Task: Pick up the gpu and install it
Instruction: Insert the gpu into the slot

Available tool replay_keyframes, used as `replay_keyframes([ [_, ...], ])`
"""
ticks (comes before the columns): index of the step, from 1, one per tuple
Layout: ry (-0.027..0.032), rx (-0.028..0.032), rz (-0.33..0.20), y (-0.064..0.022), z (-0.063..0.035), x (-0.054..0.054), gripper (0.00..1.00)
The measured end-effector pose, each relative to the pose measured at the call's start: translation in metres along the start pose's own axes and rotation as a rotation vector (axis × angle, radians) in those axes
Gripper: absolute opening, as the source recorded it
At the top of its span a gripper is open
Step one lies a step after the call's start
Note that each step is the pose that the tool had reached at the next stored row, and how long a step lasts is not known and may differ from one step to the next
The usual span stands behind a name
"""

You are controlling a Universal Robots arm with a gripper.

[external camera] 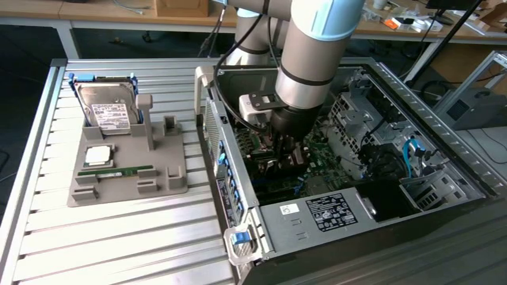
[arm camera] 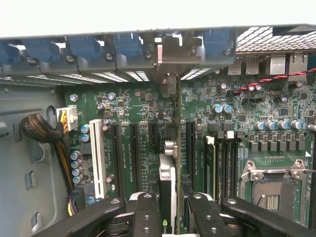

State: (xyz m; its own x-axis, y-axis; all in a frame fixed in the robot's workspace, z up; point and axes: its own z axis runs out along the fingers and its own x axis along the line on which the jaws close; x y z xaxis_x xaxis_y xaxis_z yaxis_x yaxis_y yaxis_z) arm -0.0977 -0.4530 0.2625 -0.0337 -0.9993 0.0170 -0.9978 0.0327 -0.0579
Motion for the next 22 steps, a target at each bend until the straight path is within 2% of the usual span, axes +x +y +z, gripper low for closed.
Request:
replay_keyframes([
  [19, -0.003, 0.0005, -0.039, -0.0012, 0.0008, -0.0018, 0.27],
  [21, -0.0016, 0.0004, -0.039, -0.0012, 0.001, -0.0018, 0.27],
  [22, 0.0013, 0.0007, -0.039, -0.0012, 0.0011, -0.0018, 0.27],
])
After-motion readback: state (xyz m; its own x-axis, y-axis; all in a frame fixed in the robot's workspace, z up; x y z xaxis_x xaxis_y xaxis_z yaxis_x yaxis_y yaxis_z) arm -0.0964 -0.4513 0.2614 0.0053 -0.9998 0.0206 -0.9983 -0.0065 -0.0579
